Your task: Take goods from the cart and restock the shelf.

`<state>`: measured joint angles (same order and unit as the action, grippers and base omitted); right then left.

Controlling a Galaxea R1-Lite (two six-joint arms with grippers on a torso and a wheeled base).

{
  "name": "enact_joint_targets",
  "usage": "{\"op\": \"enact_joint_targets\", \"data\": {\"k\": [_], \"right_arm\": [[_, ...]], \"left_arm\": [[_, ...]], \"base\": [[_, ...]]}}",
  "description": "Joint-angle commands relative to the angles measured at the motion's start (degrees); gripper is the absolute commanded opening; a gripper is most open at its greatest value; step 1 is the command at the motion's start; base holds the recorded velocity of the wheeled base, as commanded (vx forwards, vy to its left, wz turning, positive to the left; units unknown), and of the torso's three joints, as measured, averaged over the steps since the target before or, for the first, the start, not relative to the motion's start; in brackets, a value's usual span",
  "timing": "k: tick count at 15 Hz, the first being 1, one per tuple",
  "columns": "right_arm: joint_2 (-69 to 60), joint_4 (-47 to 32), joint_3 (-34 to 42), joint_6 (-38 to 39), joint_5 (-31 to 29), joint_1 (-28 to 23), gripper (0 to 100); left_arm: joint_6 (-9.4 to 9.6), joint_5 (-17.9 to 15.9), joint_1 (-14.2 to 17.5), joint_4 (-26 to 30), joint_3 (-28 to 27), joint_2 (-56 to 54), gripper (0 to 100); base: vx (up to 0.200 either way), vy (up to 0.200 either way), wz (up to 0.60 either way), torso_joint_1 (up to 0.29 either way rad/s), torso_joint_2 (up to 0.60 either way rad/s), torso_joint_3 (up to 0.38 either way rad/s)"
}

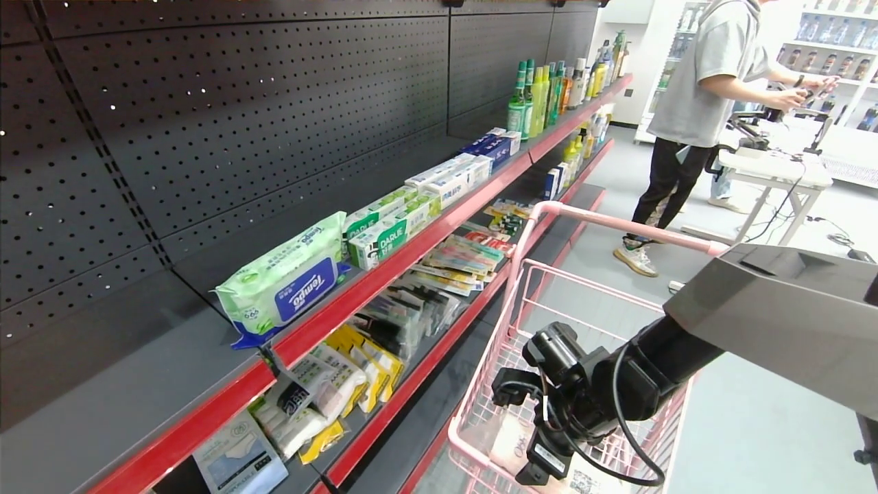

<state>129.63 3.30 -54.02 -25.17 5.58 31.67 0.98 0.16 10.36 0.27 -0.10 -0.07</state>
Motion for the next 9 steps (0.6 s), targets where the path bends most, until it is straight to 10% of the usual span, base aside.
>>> {"op": "enact_joint_targets", "data": {"k": [1, 9], "right_arm": [[1.8, 0.0, -0.6, -0.1, -0.3, -0.2, 100], [4.4, 0.0, -4.6, 0.0, -2.4, -2.0, 100]], "left_arm": [[-0.01, 0.0, 0.0, 0.0, 0.0, 0.1, 100], [-0.01, 0.0, 0.0, 0.0, 0.0, 0.1, 100]], "base": [[0.0, 0.0, 0.0, 0.0, 0.0, 0.0], [0.0, 0.0, 0.0, 0.0, 0.0, 0.0]]}}
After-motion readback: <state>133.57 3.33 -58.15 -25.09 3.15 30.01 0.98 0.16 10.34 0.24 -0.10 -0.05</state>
